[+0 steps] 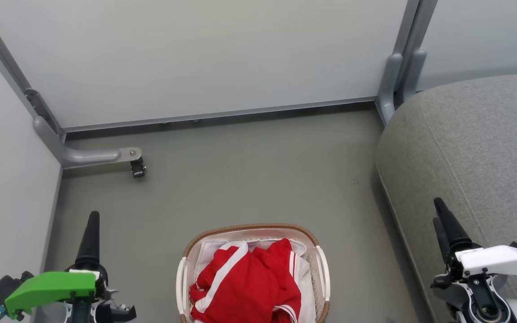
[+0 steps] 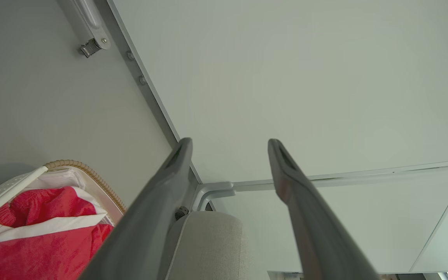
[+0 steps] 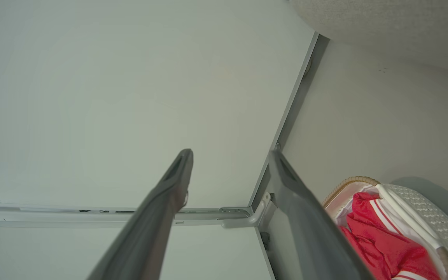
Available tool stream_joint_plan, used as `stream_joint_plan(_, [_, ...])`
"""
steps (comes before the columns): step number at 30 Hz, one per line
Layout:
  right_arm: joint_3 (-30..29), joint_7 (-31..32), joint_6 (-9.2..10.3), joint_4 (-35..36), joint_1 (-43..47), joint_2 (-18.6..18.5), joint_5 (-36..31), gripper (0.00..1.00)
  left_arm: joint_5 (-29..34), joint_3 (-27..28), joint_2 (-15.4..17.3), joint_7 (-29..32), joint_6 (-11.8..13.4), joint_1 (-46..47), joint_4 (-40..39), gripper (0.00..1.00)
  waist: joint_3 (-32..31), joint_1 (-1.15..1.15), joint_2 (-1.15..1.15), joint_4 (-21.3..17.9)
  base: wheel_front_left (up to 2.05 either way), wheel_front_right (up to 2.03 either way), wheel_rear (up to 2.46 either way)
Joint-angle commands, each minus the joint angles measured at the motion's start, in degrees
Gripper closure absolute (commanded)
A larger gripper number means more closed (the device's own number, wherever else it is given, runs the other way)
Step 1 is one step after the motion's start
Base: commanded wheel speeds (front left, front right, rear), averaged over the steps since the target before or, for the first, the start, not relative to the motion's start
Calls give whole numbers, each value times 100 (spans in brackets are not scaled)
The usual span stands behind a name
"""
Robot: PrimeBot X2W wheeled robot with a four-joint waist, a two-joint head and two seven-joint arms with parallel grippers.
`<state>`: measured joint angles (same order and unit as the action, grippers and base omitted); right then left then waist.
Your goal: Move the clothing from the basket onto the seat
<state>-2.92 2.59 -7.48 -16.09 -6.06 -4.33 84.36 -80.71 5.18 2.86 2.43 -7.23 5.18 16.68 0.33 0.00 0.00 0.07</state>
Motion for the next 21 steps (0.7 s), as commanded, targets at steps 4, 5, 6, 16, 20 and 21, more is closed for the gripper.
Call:
stream_joint_plan(4, [76,-153,-1,51,-169,-71,-658,0,775,-31,104,-142,-11,24,-107,0,-2,0,0,9,0,0,0])
stream_joint_plan(5, [93,-175,-1,46,-165,-74,-764,0,901,-34,106,-163,-11,16,-109,0,-2,0,0,10,0,0,0])
stream_joint_plan(6, [105,-202,-1,42,-161,-78,-901,0,1056,-41,108,-190,-12,6,-112,0,-3,0,0,12,0,0,0])
stream_joint_plan(16, [246,-430,-1,6,-205,-133,-1935,0,2231,-222,208,-416,-15,-46,-82,0,-7,0,0,32,0,0,0])
stream_joint_plan(20, [301,-511,-1,-19,-232,-177,-2379,0,2644,-279,249,-500,-11,-70,-33,0,-10,0,0,38,0,0,0])
stream_joint_plan(21, [303,-532,-1,-14,-239,-181,-2492,0,2731,-288,253,-518,-10,-72,-26,0,-10,0,0,40,0,0,0])
